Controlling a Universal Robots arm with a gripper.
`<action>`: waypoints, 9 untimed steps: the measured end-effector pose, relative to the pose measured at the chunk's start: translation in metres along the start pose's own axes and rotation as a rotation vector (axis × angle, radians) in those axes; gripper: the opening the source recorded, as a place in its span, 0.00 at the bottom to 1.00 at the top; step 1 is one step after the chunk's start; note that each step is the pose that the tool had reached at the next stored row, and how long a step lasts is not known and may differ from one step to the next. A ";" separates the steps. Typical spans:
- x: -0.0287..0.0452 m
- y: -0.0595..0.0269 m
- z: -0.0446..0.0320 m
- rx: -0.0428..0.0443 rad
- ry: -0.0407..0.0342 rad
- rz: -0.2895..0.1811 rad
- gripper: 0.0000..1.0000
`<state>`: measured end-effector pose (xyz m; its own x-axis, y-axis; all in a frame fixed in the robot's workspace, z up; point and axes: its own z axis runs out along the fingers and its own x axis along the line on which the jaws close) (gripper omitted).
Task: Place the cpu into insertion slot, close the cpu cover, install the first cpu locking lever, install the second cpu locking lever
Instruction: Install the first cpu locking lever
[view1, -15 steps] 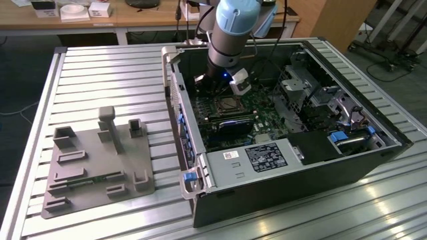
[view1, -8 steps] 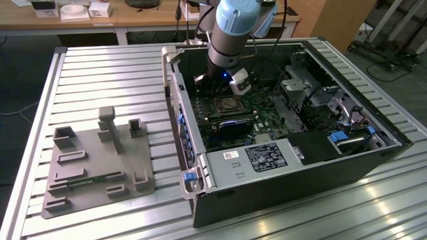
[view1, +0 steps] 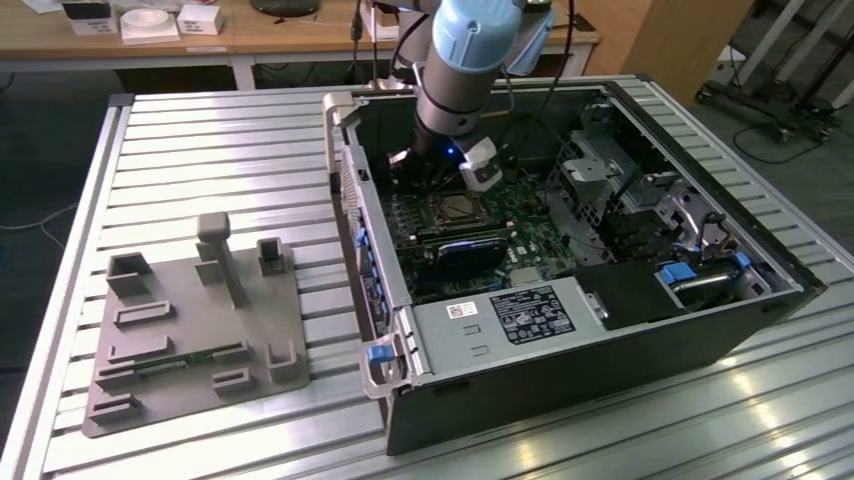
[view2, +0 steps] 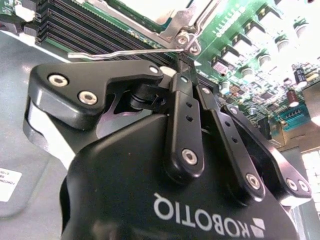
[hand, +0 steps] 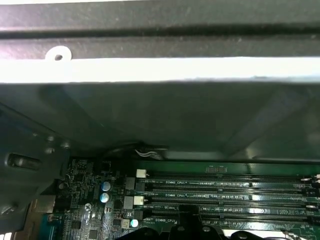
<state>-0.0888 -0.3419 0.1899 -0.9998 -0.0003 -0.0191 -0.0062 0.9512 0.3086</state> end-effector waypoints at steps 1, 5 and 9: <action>0.0000 -0.0003 -0.0001 0.0002 0.0001 0.000 0.10; 0.0000 -0.0026 -0.0008 0.0005 0.0002 0.000 0.10; 0.0000 -0.0058 -0.0018 0.0007 0.0001 0.000 0.10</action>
<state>-0.0888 -0.3481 0.1899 -0.9998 -0.0003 -0.0189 -0.0062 0.9514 0.3079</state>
